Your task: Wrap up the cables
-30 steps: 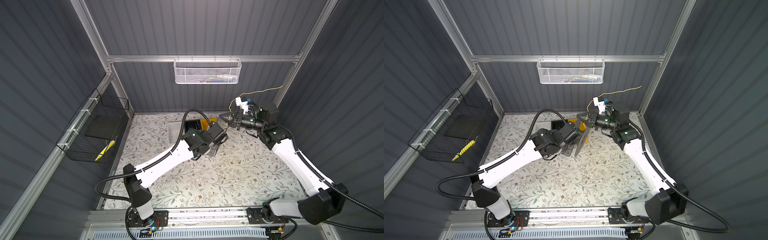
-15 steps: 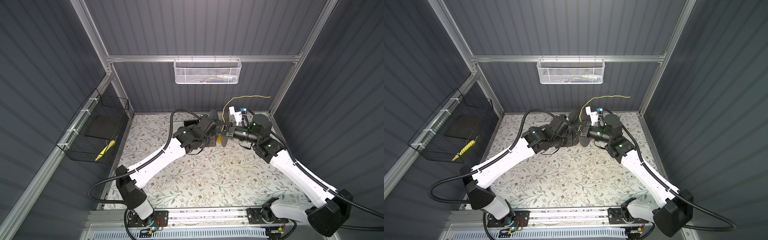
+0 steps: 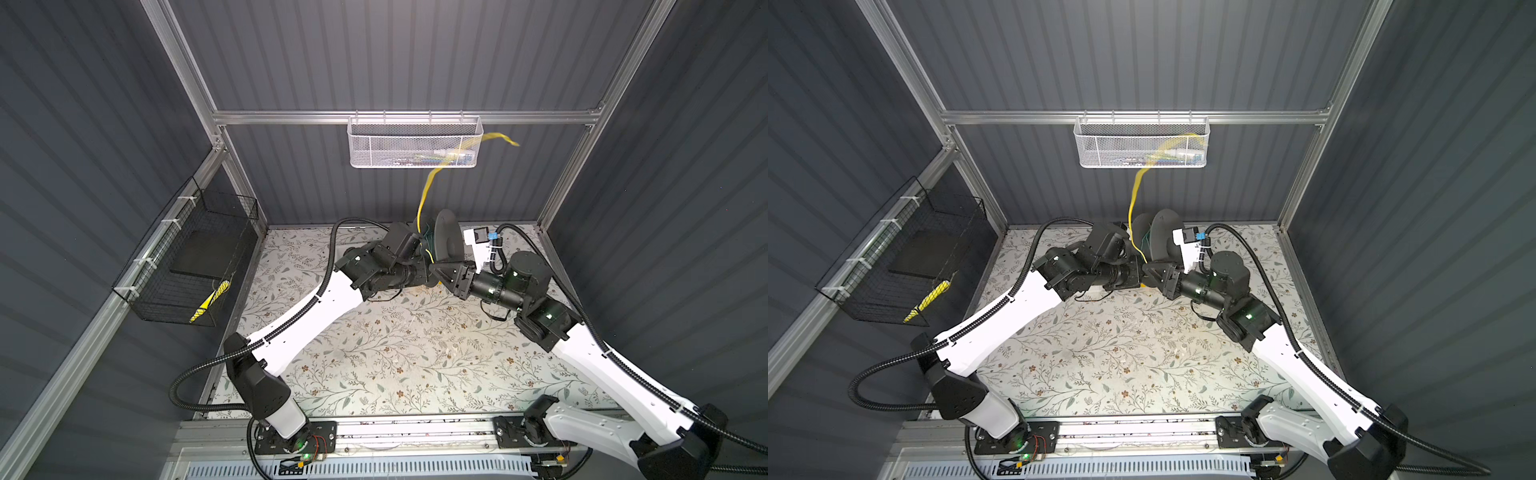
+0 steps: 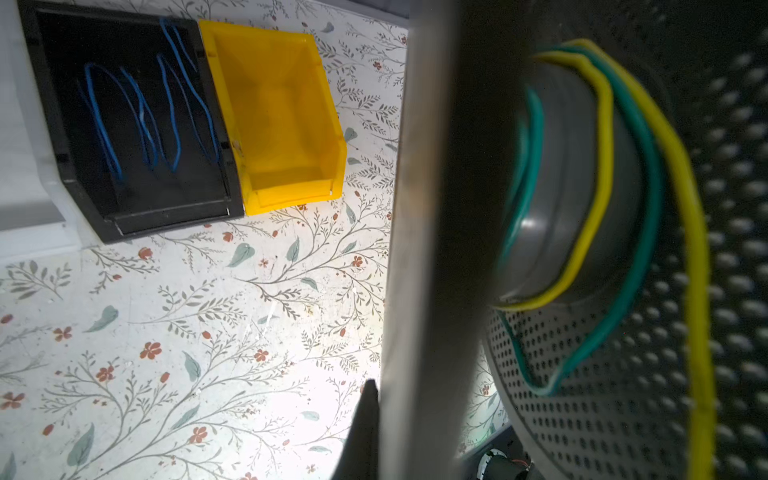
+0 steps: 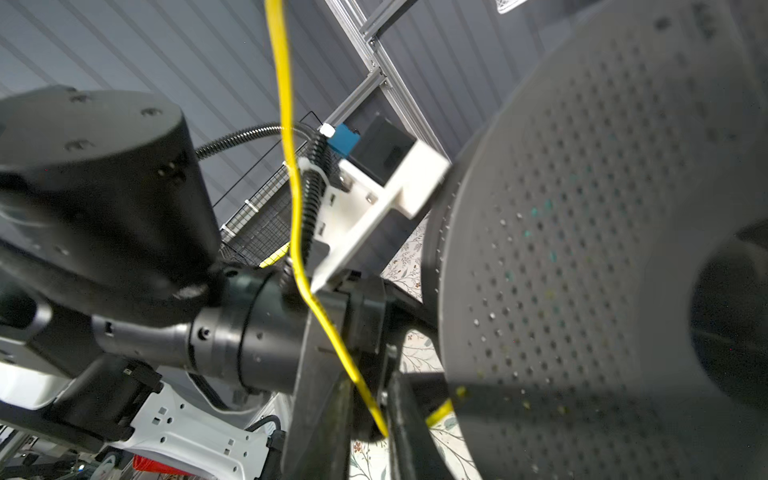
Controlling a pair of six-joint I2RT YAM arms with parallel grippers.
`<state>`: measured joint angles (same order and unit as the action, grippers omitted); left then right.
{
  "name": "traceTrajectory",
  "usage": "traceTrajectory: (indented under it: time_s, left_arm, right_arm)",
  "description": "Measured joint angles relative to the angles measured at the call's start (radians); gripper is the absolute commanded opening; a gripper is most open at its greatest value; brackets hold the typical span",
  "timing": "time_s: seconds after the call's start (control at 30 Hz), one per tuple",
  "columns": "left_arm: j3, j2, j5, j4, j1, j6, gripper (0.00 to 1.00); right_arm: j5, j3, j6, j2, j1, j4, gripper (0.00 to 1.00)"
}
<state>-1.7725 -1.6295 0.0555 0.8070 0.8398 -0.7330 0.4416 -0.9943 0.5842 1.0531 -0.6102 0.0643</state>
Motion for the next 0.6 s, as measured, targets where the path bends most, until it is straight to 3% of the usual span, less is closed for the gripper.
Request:
traceTrajectory:
  time_s: [0.07, 0.1, 0.2, 0.3, 0.6]
  left_arm:
    - [-0.027, -0.012, 0.014, 0.003, -0.006, 0.019, 0.0]
    - [-0.035, -0.018, 0.027, 0.007, -0.013, 0.026, 0.0]
    - [-0.04, -0.026, 0.058, 0.024, -0.022, 0.054, 0.0]
    - [-0.032, -0.024, 0.106, 0.04, -0.027, 0.087, 0.0]
    - [0.018, 0.006, 0.152, 0.047, -0.027, 0.235, 0.0]
  right_arm:
    - [0.008, 0.0, -0.023, -0.013, -0.012, -0.016, 0.3]
    - [0.019, -0.001, -0.035, -0.02, -0.021, -0.023, 0.44]
    - [0.044, -0.005, -0.053, -0.024, -0.034, -0.043, 0.43]
    - [0.056, -0.005, -0.08, -0.027, -0.034, -0.076, 0.59]
    - [0.044, -0.013, -0.092, -0.157, 0.014, -0.222, 0.66]
